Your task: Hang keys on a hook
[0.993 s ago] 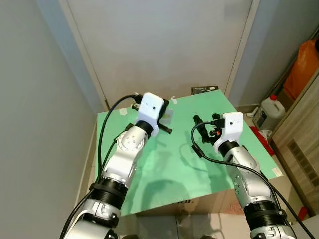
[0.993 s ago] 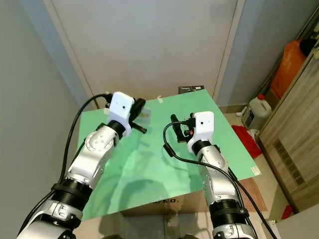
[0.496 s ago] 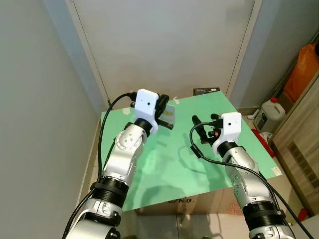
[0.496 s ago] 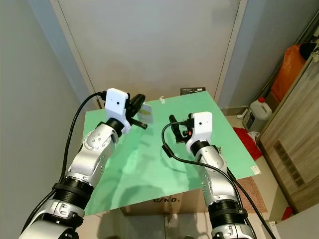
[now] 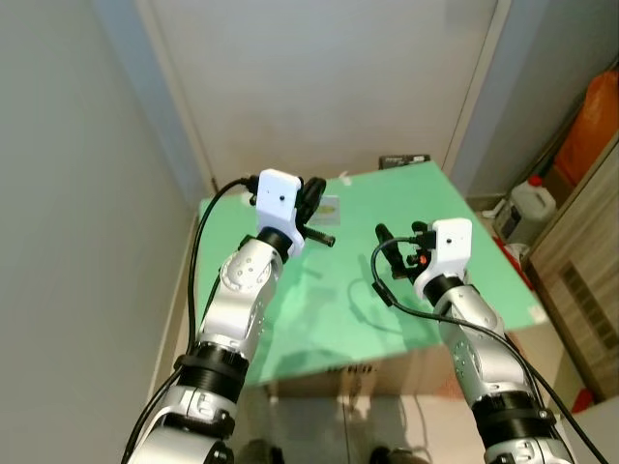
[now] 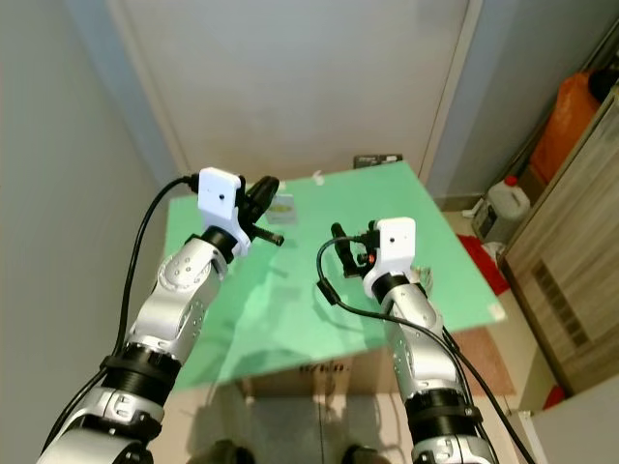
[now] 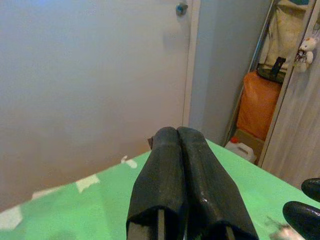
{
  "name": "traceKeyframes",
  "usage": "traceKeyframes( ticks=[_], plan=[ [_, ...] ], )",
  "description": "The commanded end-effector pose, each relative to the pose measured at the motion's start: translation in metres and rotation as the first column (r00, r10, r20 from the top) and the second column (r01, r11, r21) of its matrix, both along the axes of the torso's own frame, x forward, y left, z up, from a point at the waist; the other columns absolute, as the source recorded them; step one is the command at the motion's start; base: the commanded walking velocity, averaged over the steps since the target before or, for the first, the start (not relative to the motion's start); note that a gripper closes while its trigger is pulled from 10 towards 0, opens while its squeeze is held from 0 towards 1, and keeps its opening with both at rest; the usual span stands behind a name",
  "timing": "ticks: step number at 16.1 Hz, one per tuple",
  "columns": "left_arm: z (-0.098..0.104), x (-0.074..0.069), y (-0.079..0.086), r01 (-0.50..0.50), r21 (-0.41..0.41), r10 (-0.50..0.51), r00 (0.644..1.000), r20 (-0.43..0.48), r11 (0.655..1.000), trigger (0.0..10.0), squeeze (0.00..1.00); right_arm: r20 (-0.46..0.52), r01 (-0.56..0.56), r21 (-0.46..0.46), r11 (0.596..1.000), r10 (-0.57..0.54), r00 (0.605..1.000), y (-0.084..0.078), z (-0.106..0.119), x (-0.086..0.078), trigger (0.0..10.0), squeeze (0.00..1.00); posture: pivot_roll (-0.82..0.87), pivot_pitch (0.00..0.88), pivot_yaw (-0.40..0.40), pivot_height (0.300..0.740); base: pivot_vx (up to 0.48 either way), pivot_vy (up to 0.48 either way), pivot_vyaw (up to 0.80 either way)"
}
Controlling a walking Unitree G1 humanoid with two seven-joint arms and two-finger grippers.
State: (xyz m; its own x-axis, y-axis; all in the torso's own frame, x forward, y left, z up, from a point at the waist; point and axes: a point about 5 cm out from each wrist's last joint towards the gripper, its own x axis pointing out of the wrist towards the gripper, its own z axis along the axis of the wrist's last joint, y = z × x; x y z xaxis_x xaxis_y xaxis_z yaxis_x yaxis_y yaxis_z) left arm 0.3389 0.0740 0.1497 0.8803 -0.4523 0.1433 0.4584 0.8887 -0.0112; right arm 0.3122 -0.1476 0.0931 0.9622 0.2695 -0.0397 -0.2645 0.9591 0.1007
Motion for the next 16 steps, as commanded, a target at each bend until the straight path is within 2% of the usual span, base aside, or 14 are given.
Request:
traceKeyframes(
  ticks=[1,5,8,16],
  plan=[
    [0.0019,-0.0002,0.0034,-0.005,-0.007,0.005,1.000,0.016,1.000,0.0,0.00,-0.020,-0.001,0.012,1.000,0.001,1.000,0.0017,-0.0035,-0.0019,10.0,0.00,-0.07,0.000,0.063,0.740,-0.454,0.000,0.00],
    [0.0024,0.0006,0.0037,-0.003,-0.011,0.003,1.000,0.019,1.000,0.0,0.00,-0.022,-0.001,0.010,1.000,0.002,1.000,0.0017,-0.0049,-0.0029,10.0,0.00,-0.07,0.000,0.064,0.740,-0.362,0.000,0.00],
    [0.0030,0.0017,0.0050,-0.003,-0.006,0.003,1.000,0.024,1.000,0.0,0.00,-0.014,-0.007,0.003,1.000,0.007,1.000,0.0022,-0.0046,-0.0034,10.0,0.00,-0.07,0.000,0.065,0.740,0.000,0.000,0.00],
    [-0.0021,0.0008,0.0019,0.022,0.031,-0.022,1.000,0.015,0.999,0.0,0.00,-0.044,-0.006,0.003,1.000,0.006,0.999,0.0007,-0.0099,-0.0045,10.0,0.00,-0.08,0.000,0.072,0.740,0.000,0.000,-0.77]
  ],
)
